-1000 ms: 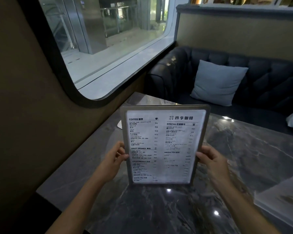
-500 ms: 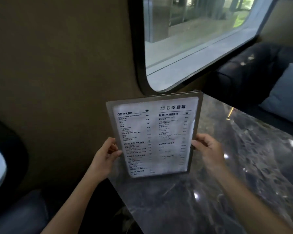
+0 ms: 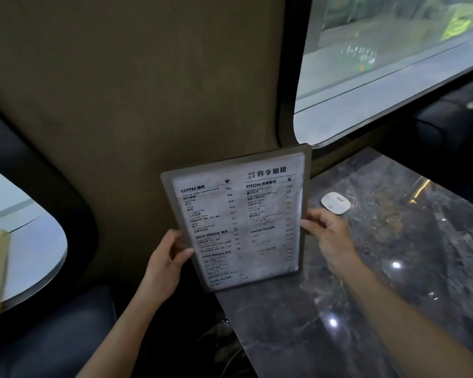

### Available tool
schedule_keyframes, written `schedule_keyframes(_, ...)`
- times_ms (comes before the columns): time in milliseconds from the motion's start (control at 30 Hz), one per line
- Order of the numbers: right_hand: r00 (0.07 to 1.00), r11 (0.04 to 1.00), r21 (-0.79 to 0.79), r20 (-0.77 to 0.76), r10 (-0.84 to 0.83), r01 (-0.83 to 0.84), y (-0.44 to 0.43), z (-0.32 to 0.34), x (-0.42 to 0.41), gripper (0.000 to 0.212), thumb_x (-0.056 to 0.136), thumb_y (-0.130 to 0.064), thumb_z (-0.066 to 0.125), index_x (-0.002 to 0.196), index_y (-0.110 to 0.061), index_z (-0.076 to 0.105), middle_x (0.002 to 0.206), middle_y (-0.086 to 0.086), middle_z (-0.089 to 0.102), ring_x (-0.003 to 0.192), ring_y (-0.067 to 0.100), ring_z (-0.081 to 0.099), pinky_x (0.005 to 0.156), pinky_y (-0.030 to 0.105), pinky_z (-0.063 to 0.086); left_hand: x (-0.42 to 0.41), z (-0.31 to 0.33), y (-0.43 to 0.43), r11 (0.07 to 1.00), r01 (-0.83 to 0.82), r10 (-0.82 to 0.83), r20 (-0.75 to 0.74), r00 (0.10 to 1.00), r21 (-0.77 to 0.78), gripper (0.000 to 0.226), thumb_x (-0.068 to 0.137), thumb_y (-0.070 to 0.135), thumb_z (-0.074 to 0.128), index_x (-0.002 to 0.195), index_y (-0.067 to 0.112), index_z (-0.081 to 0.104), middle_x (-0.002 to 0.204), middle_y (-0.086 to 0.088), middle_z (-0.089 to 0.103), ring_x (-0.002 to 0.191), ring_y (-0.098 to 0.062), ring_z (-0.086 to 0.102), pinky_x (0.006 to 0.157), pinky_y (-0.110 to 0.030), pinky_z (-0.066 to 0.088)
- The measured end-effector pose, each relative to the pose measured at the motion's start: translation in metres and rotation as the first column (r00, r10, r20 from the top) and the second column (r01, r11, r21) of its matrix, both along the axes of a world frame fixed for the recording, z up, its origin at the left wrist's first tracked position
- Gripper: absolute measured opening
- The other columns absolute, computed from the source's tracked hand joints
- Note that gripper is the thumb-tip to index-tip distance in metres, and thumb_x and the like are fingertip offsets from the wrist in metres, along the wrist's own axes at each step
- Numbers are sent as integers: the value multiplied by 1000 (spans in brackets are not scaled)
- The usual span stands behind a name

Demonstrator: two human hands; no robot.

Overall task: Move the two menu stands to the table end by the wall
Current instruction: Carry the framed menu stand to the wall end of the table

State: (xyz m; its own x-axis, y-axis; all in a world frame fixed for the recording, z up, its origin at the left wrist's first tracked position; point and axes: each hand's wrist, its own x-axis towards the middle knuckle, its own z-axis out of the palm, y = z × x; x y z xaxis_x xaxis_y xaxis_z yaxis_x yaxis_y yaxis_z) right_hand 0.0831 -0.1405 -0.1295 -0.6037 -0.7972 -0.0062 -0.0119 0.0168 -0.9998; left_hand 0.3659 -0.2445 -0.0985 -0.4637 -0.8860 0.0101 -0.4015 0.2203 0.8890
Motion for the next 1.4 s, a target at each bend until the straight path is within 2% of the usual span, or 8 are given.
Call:
schedule_keyframes(267, 999, 1000, 16, -40, -3, 3, -3, -9, -3, 20, 82, -4, 60, 83, -23, 66, 88, 5, 68, 75, 6, 63, 66, 18, 53, 5, -16, 0, 999, 6, -2, -96, 995, 40, 27, 86, 1, 55, 94, 27, 53, 92, -15, 59, 90, -28, 57, 82, -39, 49)
schedule_keyframes(400, 945, 978, 193, -327, -15, 83, 9, -18, 1, 18, 83, -30, 61, 99, -22, 61, 90, -11, 62, 81, -5, 57, 66, 11, 43, 9, -27, 2, 998, 21, -14, -110, 994, 64, 26, 82, 25, 60, 98, 42, 49, 93, 5, 61, 84, -2, 59, 73, -17, 50)
schedule_keyframes(467, 905, 963, 245, -425, 0, 115, 19, -29, 9, 21, 84, -30, 60, 102, -19, 59, 83, -14, 58, 75, -6, 55, 62, 9, 42, 13, -41, 2, 990, 23, -14, -64, 998, 139, 32, 80, 26, 63, 101, 43, 47, 99, 5, 62, 90, -4, 60, 74, -22, 52)
schedule_keyframes(600, 824, 899, 407, -557, 108, 158, 33, -56, 16, 23, 86, -27, 59, 96, -7, 61, 78, 6, 62, 70, 20, 54, 63, 30, 39, 19, -73, 15, 974, -19, 12, 31, 999, 226, 32, 80, 15, 67, 95, 40, 52, 98, 2, 64, 89, -9, 63, 77, -29, 53)
schedule_keyframes(767, 739, 877, 469, -628, 245, 107, 31, -64, 11, 22, 90, -25, 53, 81, -6, 58, 74, 15, 65, 61, 23, 51, 54, 31, 29, 15, -98, 38, 961, -139, 136, 31, 990, 239, 28, 82, 8, 64, 75, 35, 63, 81, 7, 71, 79, -5, 65, 69, -20, 50)
schedule_keyframes(1000, 785, 843, 521, -575, 232, 133, 4, -63, -3, 24, 91, -28, 49, 94, -9, 62, 93, 20, 68, 82, 36, 60, 66, 40, 46, 6, -105, 56, 963, -140, 137, 28, 990, 228, 26, 82, 8, 65, 78, 33, 61, 82, 3, 70, 82, -4, 64, 72, -21, 48)
schedule_keyframes(1167, 859, 810, 583, -445, 252, 65, 12, -73, -4, 26, 88, -28, 56, 106, -10, 60, 101, 11, 67, 86, 24, 58, 71, 31, 44, 6, -117, 59, 962, -169, 146, 117, 982, 215, 25, 77, 14, 72, 87, 31, 56, 87, 4, 65, 85, -4, 60, 73, -20, 45)
schedule_keyframes(1400, 817, 832, 543, -528, 234, 112, 9, -75, -3, 21, 87, -22, 57, 97, -7, 67, 101, 18, 68, 91, 33, 59, 77, 40, 46, 4, -128, 64, 942, -259, 220, 189, 957, 215, 14, 78, 13, 70, 87, 23, 66, 88, 5, 66, 87, -16, 63, 73, -24, 49)
